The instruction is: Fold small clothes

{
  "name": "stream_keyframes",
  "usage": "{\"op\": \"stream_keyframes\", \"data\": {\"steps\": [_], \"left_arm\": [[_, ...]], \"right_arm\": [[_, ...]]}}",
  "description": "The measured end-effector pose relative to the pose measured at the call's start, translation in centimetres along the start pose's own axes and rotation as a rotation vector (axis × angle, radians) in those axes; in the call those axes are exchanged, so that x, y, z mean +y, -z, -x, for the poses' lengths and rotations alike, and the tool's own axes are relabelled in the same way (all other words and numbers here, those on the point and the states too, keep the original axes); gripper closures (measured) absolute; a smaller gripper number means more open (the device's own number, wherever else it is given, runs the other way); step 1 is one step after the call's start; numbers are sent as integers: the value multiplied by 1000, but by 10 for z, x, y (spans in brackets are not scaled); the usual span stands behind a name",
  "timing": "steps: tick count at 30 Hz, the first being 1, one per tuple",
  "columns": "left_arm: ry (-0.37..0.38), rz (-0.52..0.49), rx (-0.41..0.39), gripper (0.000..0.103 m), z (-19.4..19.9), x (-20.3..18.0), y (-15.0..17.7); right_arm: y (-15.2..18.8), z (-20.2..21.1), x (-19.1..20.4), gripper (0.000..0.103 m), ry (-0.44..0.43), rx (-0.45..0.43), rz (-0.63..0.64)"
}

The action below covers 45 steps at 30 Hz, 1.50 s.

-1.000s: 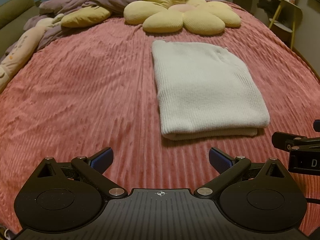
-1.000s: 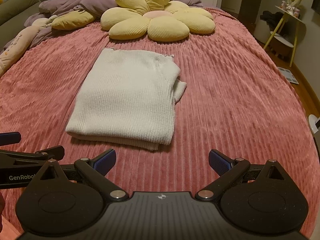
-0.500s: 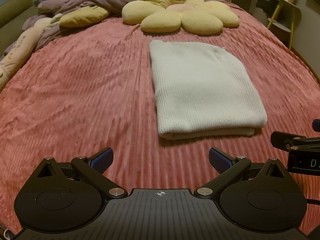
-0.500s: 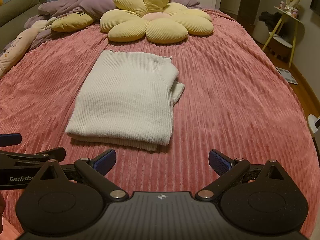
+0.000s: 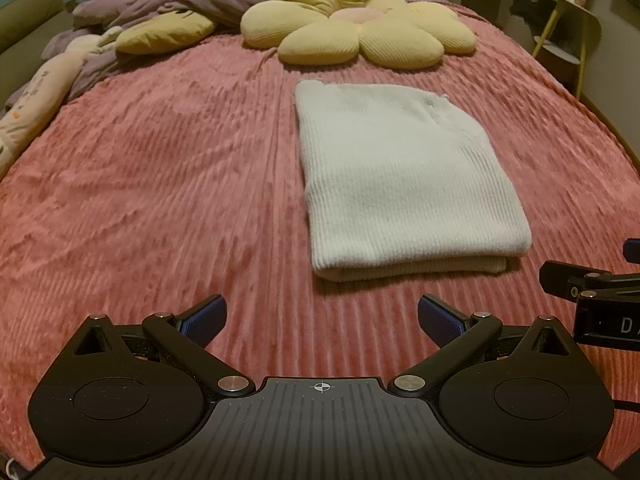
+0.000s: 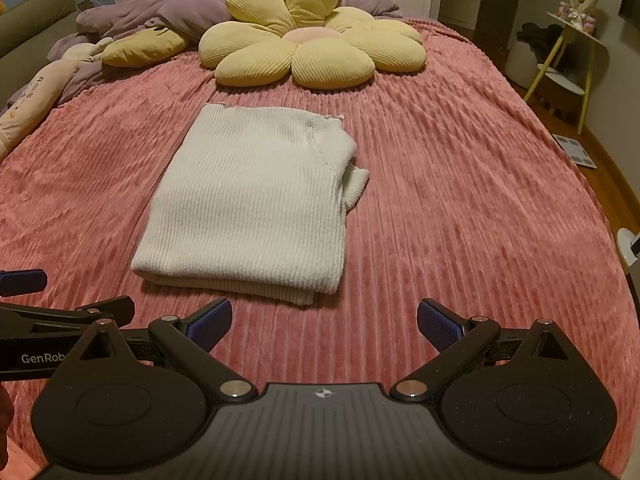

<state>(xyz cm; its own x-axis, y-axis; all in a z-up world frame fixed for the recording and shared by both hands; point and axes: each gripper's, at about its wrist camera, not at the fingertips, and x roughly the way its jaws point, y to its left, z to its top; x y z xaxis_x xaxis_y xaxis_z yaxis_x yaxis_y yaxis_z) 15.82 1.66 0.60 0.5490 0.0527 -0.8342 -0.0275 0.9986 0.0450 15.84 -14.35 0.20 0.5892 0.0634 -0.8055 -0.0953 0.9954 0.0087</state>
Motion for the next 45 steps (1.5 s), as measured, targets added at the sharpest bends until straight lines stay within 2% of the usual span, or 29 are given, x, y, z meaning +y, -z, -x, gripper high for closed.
{"op": "stream_keyframes", "data": {"steps": [39, 45], "left_arm": [[19, 7, 0, 0, 4, -3, -7], [12, -13, -20, 0, 7, -5, -6]], "right_arm": [[-1, 3, 0, 4, 6, -11, 3], [-2, 4, -1, 4, 6, -12, 3]]}}
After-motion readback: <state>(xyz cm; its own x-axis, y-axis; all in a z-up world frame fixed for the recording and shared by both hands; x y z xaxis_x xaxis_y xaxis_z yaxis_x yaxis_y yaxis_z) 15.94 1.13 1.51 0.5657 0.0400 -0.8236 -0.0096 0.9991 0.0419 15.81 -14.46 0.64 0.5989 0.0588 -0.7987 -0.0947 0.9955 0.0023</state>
